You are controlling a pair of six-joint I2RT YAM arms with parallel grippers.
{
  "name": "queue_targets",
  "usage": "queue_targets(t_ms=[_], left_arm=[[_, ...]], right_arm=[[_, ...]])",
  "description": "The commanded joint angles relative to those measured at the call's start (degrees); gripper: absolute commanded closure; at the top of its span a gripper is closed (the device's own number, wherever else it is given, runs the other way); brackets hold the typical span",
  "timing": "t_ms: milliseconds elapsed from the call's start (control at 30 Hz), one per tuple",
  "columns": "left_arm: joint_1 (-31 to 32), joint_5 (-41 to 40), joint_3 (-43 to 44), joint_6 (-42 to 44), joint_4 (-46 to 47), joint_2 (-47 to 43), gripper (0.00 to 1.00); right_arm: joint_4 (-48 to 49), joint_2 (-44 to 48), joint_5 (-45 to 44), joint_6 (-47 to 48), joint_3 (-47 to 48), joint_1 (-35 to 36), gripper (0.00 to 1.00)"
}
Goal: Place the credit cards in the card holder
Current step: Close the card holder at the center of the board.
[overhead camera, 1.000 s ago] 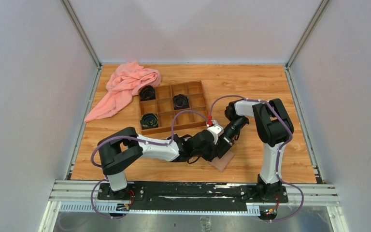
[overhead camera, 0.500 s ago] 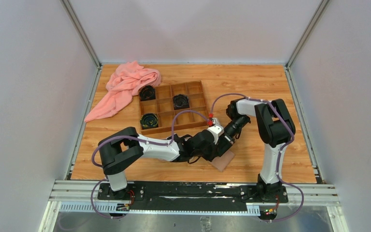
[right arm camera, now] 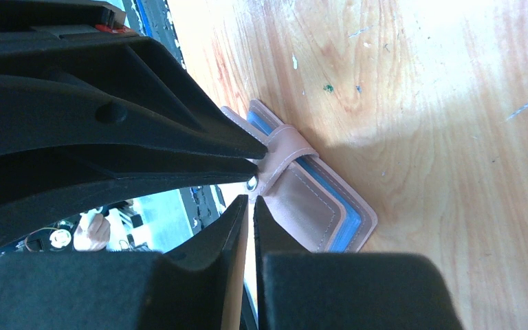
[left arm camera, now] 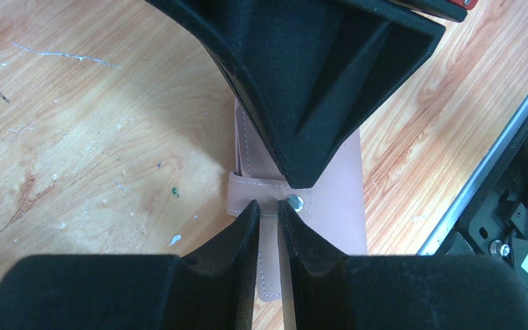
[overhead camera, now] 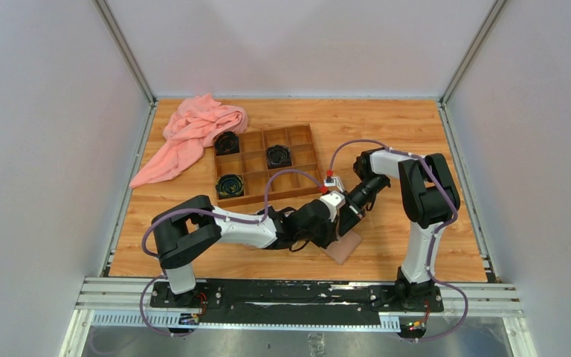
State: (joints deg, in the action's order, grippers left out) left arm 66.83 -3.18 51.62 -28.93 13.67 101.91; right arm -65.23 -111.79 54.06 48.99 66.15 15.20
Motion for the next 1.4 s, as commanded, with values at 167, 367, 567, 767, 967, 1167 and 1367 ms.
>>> queue_targets(t_ms=[167,367,567,767,967,1167,1367], left_arm=[[-0.12,0.45,1.03,0.72,-0.49,0.51,0.79],[-0.12,0.37,1.03,0.64,-0.49,0.31,0.79],[-0.12,0.5,1.12,0.63,-0.49,0.27,0.79],[-0.12,0.96,1.21,0.67,-0.41,-0.12,0.78],[0.1,1.51,1.37,1.27,-0.39,-0.55,0.78],[0.88,2.25,2.2,2.33,-0.4,-0.57,0.78],[1.3,2.83,3.13,2.65,-0.4,0.37,0.79]], right_arm=[[-2.51,1.59,2.01,2.99,-0.24,-0.34,0.89],[-2.84,0.49,1.16,3.29,-0.16,0.81,0.9],[-1.34,-0.17,-1.21,1.65,-0.71,0.81,0.9],[-0.9,-1.17,-1.77,1.03,-0.85,1.27,0.9],[-0.96,-1.25,-1.33,0.93,-0.85,1.5,0.9],[-0.84,-1.43,-1.5,0.67,-0.67,1.47,0.9],[-0.43,-1.36,-1.77,0.19,-0.62,1.39,0.9]])
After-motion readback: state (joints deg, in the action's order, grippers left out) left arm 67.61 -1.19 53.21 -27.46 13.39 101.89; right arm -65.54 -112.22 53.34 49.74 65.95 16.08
